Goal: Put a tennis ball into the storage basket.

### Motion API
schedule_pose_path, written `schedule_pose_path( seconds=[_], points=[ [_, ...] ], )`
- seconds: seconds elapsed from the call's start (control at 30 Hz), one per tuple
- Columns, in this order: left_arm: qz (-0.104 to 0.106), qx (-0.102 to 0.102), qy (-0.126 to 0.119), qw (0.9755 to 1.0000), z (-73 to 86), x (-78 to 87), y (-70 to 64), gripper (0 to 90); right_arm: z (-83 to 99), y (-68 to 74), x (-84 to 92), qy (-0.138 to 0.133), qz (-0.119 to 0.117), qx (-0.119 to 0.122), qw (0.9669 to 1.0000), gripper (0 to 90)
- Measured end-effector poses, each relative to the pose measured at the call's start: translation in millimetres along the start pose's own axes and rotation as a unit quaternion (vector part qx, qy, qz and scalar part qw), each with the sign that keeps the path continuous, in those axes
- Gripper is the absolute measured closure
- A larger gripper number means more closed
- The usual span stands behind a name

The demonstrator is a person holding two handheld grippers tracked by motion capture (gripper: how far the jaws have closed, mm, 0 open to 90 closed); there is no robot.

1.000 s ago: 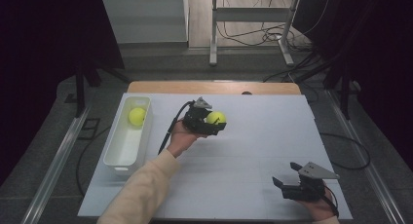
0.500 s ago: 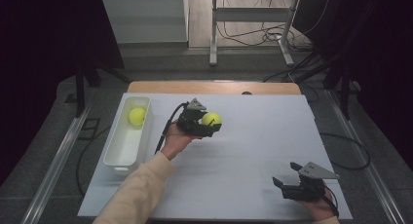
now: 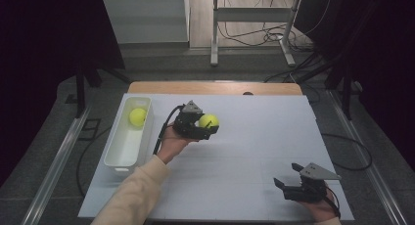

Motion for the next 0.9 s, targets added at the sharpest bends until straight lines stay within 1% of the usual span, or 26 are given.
schedule_pose_path(
  seconds=[0.5, 0.9],
  points=[
    [0.002, 0.002, -0.010, 0.9999, 3.4, 12.2, -0.4, 25.9, 0.2, 0.2, 0.1, 0.002, 0.001, 0.001, 1.0000, 12.8],
    [0.003, 0.010, -0.018, 0.9998, 6.1, 21.8, 1.6, 25.9, 0.2, 0.2, 0.2, 0.001, 0.001, 0.001, 1.0000, 12.9]
  ],
)
Point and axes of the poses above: each handheld gripper's, and its own axes: x roughly backward along the jaws, z roughly out of its underside, y roughly to its left, the point moved 8 cm from there along -x, roughly forward along the jaws, and after that the axes turned 4 degrees about -x, right-handed, at the moved point
